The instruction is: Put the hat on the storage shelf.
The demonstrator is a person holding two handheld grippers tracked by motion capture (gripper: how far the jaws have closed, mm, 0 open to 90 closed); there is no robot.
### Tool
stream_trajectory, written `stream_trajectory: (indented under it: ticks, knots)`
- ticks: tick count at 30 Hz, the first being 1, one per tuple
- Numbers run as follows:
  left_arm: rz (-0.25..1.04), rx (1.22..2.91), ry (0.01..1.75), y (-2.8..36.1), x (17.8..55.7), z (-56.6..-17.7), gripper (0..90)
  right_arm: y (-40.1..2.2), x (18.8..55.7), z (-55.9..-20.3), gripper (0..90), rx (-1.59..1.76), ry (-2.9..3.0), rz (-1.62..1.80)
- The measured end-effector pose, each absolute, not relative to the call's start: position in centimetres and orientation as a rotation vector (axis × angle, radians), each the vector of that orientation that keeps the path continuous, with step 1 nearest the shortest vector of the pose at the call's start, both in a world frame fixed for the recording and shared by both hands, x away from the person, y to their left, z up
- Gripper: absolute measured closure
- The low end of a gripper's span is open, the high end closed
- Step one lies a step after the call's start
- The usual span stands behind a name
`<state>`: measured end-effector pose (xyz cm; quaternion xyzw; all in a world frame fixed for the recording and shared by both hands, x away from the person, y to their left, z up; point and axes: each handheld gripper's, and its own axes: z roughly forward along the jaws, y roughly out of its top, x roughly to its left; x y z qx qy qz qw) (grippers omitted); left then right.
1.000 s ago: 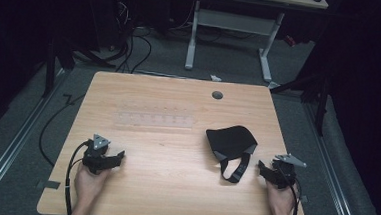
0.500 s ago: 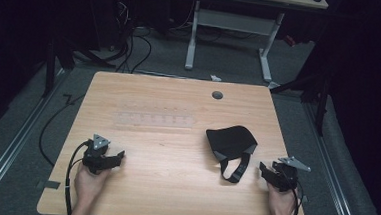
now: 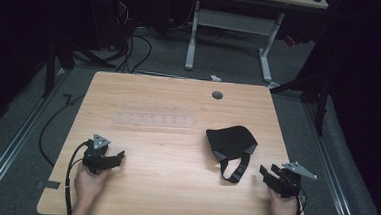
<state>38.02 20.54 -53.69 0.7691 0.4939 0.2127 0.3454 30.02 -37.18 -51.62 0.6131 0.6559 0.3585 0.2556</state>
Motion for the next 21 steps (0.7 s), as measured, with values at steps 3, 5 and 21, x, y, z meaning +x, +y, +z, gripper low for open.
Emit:
stream_trajectory:
  ticks: [3,5,21]
  knots:
    - [0.552,1.996,1.282,20.5,38.0,-53.7,27.9,-36.8,29.6,-51.3,47.9,1.656,1.786,1.004]
    - [0.552,1.997,1.282,20.5,38.0,-53.7,27.9,-36.6,29.6,-51.3,47.7,1.652,1.791,1.01]
    - [0.554,1.995,1.285,20.5,38.0,-53.7,27.9,-34.1,31.6,-49.5,40.8,1.581,1.867,1.054]
